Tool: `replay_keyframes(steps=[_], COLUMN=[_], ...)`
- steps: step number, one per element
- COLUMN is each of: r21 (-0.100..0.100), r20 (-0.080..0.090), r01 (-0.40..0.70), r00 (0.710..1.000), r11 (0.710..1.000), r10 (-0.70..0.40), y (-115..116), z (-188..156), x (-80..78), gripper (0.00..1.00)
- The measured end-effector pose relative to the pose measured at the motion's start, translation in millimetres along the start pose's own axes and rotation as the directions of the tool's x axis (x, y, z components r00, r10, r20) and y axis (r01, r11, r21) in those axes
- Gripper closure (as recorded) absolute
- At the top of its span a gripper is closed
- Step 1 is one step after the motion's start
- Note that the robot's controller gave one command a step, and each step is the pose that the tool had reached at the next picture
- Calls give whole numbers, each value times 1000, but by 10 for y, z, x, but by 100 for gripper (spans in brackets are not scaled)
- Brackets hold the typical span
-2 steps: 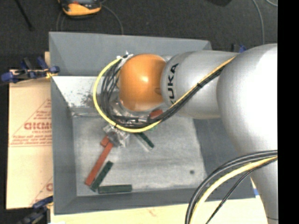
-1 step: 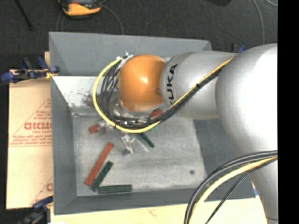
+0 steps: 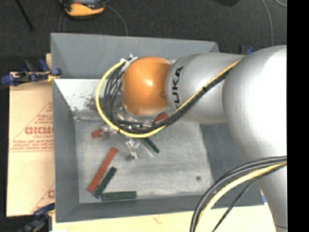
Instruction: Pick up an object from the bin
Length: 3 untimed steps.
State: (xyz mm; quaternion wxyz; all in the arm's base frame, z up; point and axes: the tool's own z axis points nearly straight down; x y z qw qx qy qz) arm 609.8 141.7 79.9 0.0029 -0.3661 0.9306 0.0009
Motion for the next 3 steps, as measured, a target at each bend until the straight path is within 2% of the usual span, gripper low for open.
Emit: replay_keyframes(steps=[1,2,3], r21=[-3,-3,-1], r20=[-2,-2,-1], r01=[378,377,370], r00=[926,926,929], r11=[926,926,929], r10=[-378,-377,-370], y=[1000,1000,805], z=[94,94,-1322], x=[130,130,238], gripper=[100,100,100])
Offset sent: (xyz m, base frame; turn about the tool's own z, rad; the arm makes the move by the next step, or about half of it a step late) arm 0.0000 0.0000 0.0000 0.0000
